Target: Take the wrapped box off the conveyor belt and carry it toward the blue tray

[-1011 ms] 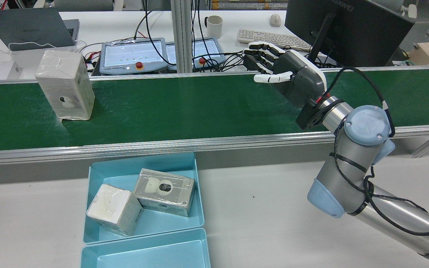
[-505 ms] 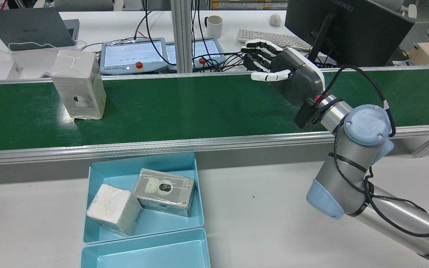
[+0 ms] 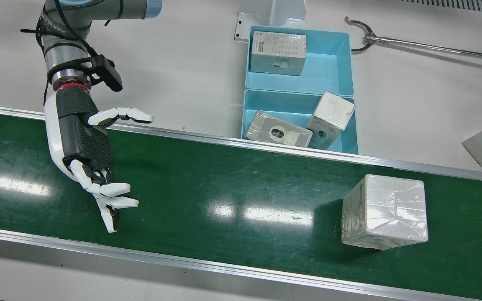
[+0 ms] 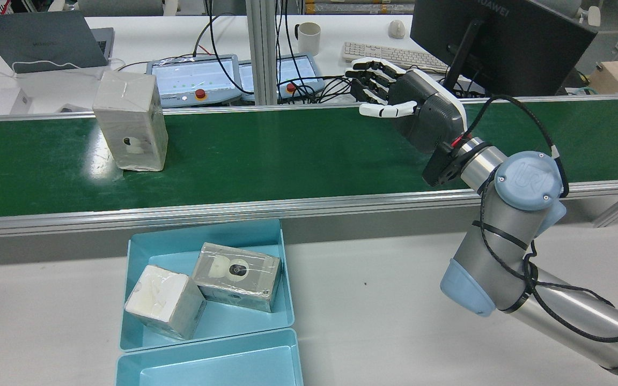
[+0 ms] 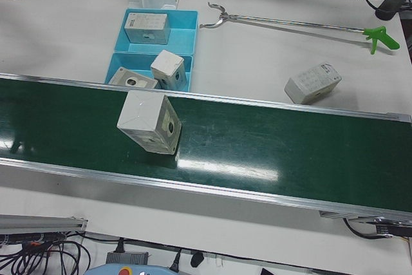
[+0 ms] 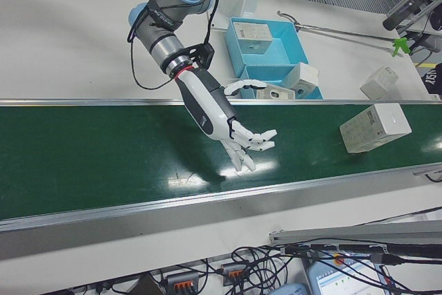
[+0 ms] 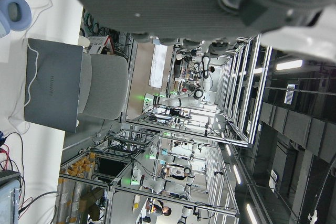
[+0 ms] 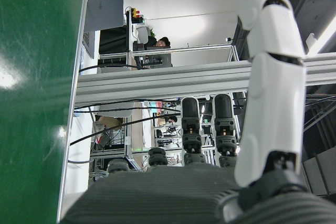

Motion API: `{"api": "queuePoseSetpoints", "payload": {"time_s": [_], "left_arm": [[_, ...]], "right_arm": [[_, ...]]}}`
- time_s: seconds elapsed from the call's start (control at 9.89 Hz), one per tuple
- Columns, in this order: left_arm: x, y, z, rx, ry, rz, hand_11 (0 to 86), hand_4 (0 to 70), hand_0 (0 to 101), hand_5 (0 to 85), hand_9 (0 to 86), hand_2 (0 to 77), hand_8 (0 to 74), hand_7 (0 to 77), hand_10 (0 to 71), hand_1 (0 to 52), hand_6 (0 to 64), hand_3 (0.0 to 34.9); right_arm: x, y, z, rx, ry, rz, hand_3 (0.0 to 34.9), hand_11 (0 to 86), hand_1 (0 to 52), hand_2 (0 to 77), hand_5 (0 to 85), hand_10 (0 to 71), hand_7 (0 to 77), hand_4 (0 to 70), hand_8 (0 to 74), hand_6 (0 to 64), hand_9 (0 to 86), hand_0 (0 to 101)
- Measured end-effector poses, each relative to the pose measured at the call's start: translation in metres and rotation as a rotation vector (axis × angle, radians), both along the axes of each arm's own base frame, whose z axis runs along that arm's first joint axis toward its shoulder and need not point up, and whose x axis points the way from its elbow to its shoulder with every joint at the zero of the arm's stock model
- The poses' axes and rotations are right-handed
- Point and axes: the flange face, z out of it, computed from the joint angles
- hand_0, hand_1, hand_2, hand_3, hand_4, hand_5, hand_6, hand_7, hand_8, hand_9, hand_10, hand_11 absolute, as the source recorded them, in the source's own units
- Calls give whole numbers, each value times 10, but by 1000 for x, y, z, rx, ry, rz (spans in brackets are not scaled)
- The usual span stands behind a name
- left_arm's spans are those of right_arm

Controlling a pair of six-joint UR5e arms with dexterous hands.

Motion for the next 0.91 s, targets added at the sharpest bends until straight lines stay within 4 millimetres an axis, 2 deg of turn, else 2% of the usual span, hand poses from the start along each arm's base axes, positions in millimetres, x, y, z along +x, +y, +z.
{"api": "queuePoseSetpoints", "payload": {"time_s": [0.91], "left_arm": [[0,0,0,0,0,0,0,0,0,11,0,5,0,5,0,0,0,0]], "right_arm": [[-10,-8,5,-18,25,-3,144,16,164,240,344,0,273,158,11,76,71,475]]}}
